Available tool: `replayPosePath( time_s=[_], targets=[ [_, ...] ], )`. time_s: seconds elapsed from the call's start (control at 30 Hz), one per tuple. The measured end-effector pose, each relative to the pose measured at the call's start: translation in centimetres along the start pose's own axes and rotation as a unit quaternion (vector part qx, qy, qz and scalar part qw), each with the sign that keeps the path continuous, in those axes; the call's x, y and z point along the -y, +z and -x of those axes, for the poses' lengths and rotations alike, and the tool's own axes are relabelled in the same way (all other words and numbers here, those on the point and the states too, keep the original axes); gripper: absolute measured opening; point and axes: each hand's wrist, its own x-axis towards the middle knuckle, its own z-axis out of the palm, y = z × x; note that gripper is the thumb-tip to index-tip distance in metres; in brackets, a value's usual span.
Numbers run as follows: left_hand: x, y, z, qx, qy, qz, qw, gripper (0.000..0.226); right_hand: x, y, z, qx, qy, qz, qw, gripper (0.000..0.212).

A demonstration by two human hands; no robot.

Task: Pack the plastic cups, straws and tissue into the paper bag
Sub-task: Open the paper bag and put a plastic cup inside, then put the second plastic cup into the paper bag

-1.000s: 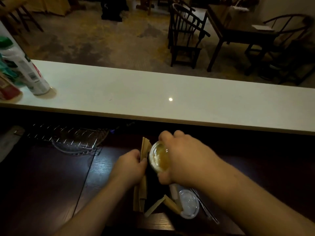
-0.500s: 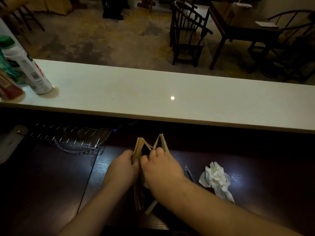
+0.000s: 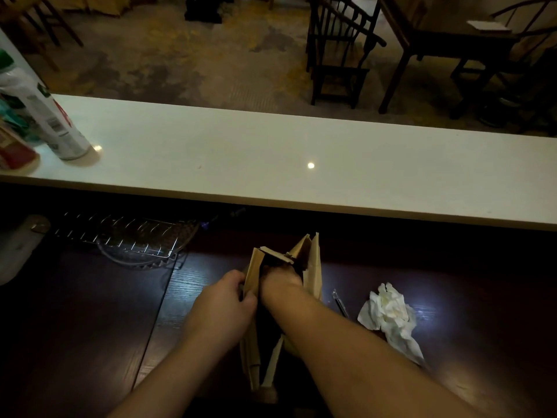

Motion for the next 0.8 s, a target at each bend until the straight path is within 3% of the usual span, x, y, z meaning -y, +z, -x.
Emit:
replayPosePath(
  time_s=[0.13, 0.2, 0.27, 0.33, 0.4, 0.43, 0.5, 0.57, 0.63, 0.7, 0.8],
  targets=[
    [0.1, 0.2, 0.1, -0.006, 0.001, 0.006, 1.000, 0.004, 0.3, -1.0, 1.4, 0.024, -0.010, 0.034, 0.999, 0.047],
    [0.2, 0.0, -0.1, -0.012, 0.004, -0.002, 1.000, 0.004, 0.3, -2.6, 3.9, -0.009, -0.026, 0.010, 1.000, 0.043],
    [0.3, -0.4, -0.3, -0.009, 0.002, -0.004, 1.000, 0.005, -0.4, -3.8, 7.4, -0.142, -0.073, -0.060, 0.985, 0.032],
    [0.4, -0.7, -0.5, -0.001, -0.004, -0.002, 1.000, 0.004, -2.4, -4.2, 11.4, -0.303, -0.131, -0.109, 0.937, 0.019],
    [0.3, -0.8, -0.4, 0.010, -0.006, -0.003, 1.000, 0.006, -5.6, -3.4, 14.6, -0.394, -0.116, -0.148, 0.900, 0.011],
    [0.3, -0.8, -0.3, 0.015, -0.005, -0.001, 1.000, 0.006, -7.3, -2.4, 15.7, -0.387, -0.075, -0.170, 0.903, 0.010],
    [0.3, -0.7, -0.1, 0.017, -0.002, 0.004, 1.000, 0.006, -9.9, 1.0, 16.7, -0.287, 0.022, -0.180, 0.941, 0.024],
    [0.2, -0.7, 0.2, 0.012, -0.001, 0.001, 1.000, 0.006, -10.5, 5.3, 16.5, -0.146, 0.051, -0.164, 0.974, 0.056],
    [0.1, -0.6, 0.4, 0.009, -0.003, 0.003, 1.000, 0.009, -9.8, 9.0, 16.0, -0.058, 0.036, -0.150, 0.986, 0.088],
    [0.0, -0.5, 0.6, 0.003, -0.004, -0.003, 1.000, 0.012, -9.1, 11.4, 15.3, -0.032, 0.034, -0.136, 0.990, 0.101],
    [-0.3, -0.6, 0.9, -0.008, -0.009, -0.005, 1.000, 0.014, -8.5, 12.4, 14.5, -0.048, 0.050, -0.134, 0.989, 0.088]
  ],
)
